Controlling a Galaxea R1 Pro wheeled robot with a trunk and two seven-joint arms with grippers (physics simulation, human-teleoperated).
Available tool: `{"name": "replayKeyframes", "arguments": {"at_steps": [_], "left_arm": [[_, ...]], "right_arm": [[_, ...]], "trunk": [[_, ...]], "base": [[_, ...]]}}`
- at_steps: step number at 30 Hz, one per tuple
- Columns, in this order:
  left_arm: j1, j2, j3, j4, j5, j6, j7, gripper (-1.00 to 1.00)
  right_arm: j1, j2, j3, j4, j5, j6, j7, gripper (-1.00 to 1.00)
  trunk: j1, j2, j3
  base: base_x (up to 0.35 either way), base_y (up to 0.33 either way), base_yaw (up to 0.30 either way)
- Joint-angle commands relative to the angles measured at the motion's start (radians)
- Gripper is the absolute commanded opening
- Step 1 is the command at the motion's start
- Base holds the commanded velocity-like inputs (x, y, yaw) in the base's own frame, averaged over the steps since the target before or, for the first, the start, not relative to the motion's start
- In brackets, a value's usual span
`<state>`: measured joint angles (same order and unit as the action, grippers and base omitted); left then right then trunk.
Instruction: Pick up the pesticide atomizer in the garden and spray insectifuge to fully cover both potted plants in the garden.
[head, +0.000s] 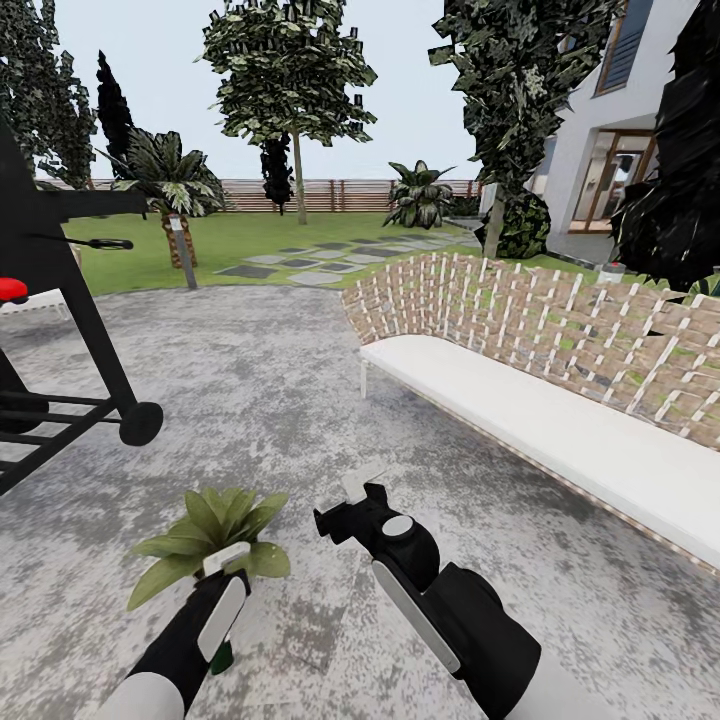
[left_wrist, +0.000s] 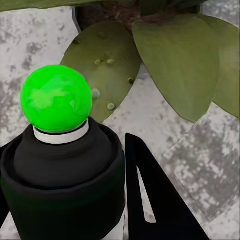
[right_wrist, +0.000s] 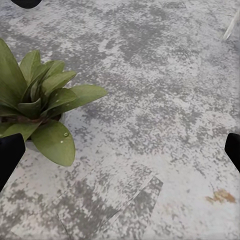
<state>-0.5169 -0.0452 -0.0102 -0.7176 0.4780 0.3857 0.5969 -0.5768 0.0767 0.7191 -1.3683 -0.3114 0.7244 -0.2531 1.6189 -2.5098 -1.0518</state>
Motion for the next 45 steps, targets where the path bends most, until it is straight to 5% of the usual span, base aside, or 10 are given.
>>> {"name": "replayKeyframes", "arguments": {"at_steps": [1,6,13,30,45], "left_arm": [[0.000,0.000,0.000,0.000,0.000,0.001,0.001,-1.00],[0.000,-0.008,-0.003,-0.004,-0.004,0.000,0.001,-1.00],[0.000,-0.086,-0.013,0.023,-0.009,-0.003,0.064,-1.00],[-0.001,-0.085,-0.019,0.034,-0.006,-0.012,0.042,-1.00],[-0.001,-0.086,-0.023,-0.002,-0.011,-0.056,0.105,-1.00]], "right_arm": [[0.000,0.000,0.000,0.000,0.000,0.000,0.000,1.00],[0.000,0.000,0.000,0.001,0.000,0.000,0.000,1.00],[0.000,0.000,0.001,0.003,0.001,-0.001,-0.003,1.00],[0.000,0.000,0.000,-0.002,0.002,-0.002,-0.002,1.00],[0.000,0.000,0.000,-0.003,0.002,-0.002,-0.002,1.00]], "trunk": [[0.000,0.000,0.000],[0.000,0.000,0.000],[0.000,0.000,0.000],[0.000,0.000,0.000],[0.000,0.000,0.000]], "base": [[0.000,0.000,0.000],[0.000,0.000,0.000],[0.000,0.000,0.000],[0.071,-0.072,0.000],[0.000,-0.006,0.000]]}}
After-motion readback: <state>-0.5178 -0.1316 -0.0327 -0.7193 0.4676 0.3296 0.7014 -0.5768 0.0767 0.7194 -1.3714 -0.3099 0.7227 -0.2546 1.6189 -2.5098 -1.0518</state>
